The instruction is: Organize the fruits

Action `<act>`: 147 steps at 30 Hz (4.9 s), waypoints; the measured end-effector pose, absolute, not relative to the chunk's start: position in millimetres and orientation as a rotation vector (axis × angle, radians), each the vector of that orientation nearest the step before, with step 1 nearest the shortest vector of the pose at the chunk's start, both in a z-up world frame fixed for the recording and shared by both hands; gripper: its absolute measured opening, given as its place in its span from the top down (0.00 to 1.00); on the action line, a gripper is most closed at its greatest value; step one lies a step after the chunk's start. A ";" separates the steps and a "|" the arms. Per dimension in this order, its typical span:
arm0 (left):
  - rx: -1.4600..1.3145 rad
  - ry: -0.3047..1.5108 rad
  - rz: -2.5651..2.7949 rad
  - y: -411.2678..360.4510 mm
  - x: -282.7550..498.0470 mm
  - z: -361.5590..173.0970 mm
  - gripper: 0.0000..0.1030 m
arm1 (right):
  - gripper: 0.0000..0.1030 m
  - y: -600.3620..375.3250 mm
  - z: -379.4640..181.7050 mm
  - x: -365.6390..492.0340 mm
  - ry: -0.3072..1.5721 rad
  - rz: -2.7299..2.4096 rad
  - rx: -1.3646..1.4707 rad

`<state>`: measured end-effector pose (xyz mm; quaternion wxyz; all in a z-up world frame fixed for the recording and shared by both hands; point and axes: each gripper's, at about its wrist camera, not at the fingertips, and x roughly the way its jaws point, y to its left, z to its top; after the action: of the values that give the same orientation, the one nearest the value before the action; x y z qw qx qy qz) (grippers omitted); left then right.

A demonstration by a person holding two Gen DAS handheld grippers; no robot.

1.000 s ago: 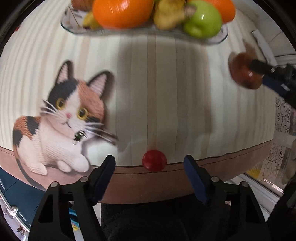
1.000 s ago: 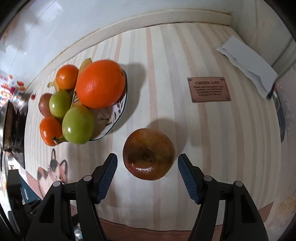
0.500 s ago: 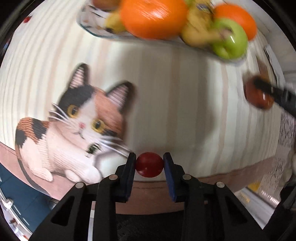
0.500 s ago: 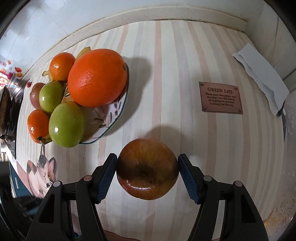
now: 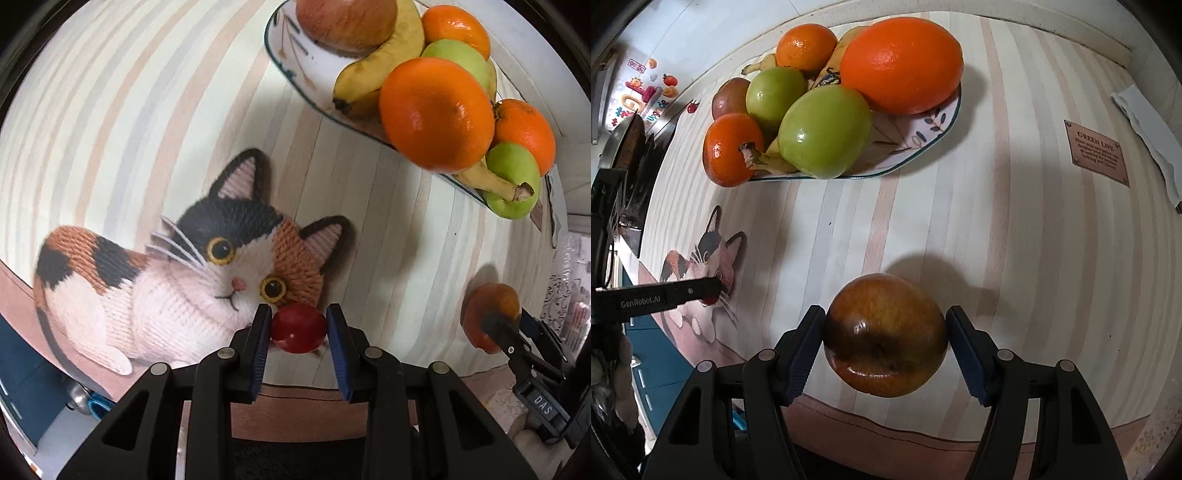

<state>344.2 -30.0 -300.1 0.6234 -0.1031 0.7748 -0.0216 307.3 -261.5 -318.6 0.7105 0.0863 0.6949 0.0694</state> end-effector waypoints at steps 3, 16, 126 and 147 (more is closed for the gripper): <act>-0.249 1.795 -0.041 -29.3 340.7 -311.0 0.72 | 0.31 -264.7 -320.6 310.8 1.561 0.164 0.209; -0.268 1.811 -0.089 -21.3 342.3 -323.2 0.61 | 0.31 -264.6 -334.0 309.9 1.594 0.137 0.259; 0.041 1.487 -0.103 -39.0 415.7 -228.7 0.05 | 0.04 -237.4 -203.8 373.8 1.331 -0.091 0.169; 0.099 1.128 -0.129 -37.7 280.1 -78.9 0.05 | 0.02 -208.7 -51.4 222.6 1.017 -0.125 0.155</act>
<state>280.1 -37.7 -78.9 0.8421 0.0467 0.5338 -0.0609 222.6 -208.7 -51.4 0.8687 0.0739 0.4861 -0.0595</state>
